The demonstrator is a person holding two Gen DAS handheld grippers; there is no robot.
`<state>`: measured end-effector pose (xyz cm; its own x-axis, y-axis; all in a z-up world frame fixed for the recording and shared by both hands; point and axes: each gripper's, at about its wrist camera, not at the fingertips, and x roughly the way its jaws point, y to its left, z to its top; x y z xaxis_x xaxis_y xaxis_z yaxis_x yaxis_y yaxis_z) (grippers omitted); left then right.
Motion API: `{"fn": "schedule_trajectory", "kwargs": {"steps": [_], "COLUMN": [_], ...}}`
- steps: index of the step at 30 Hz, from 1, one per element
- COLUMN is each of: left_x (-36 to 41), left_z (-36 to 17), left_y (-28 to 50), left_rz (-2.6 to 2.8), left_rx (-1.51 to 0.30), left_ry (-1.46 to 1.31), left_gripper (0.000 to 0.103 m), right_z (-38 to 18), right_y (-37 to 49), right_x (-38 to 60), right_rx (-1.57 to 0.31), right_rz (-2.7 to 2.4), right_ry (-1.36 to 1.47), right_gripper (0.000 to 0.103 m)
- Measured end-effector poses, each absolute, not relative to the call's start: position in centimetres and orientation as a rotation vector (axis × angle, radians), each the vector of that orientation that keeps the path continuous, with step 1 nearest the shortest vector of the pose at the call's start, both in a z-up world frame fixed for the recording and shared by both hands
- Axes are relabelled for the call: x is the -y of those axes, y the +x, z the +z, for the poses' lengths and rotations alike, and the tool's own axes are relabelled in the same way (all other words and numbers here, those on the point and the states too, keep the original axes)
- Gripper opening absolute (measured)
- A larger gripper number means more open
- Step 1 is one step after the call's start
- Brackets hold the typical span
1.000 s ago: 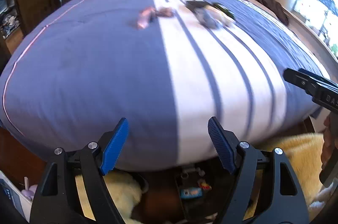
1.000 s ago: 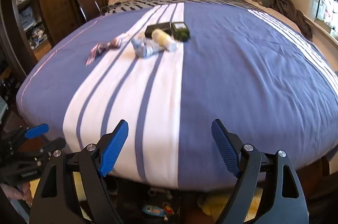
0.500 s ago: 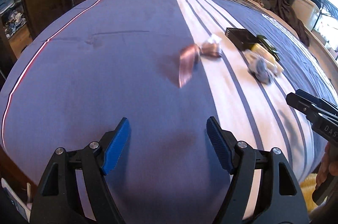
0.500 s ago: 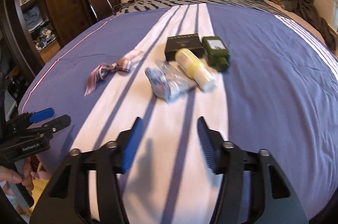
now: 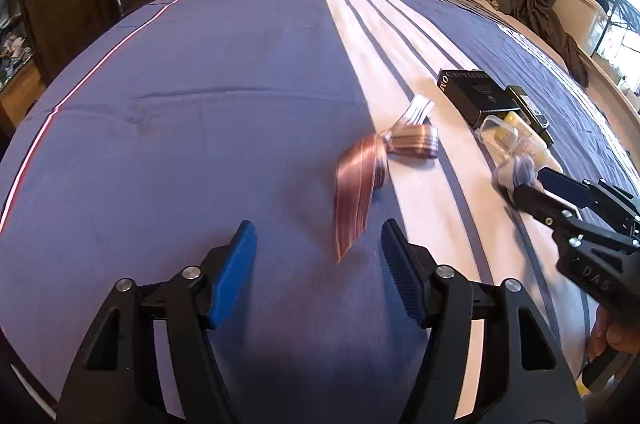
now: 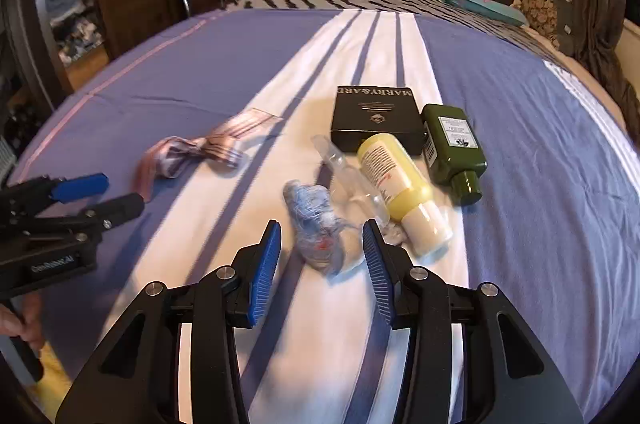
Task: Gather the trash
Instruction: 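Grasp the ribbon with the left tool while the right tool grasps the plastic bag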
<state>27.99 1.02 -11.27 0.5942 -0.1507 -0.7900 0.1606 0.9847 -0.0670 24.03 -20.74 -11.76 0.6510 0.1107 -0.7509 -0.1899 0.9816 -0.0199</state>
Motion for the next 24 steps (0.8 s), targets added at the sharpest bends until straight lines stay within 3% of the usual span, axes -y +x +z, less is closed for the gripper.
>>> {"fn": "schedule_trajectory", "kwargs": {"steps": [6,8,13,24], "left_x": [0.1,0.4,1.1,2.1], "left_z": [-11.6,-11.7,-11.9,-9.1], "left_y": [29.9,30.4,30.2,21.6], "left_rz": [-0.215,-0.225,-0.270,-0.347], "left_rx": [-0.923,-0.926,-0.936,-0.870], "left_ry": [0.019,0.016,0.006,0.001], "left_gripper": [0.042,0.035,0.002,0.000], "right_z": [-12.4,-12.4,-11.9,-9.1], "right_y": [25.0,24.9,23.7,16.2], "right_x": [20.4,20.4,20.9,22.8], "right_rx": [-0.874,-0.879,-0.876,-0.823], "right_rz": [0.170,0.181,0.205,0.234], "right_ry": [-0.119,-0.111,-0.069,0.000], "right_gripper": [0.043,0.034,0.027,0.027]}}
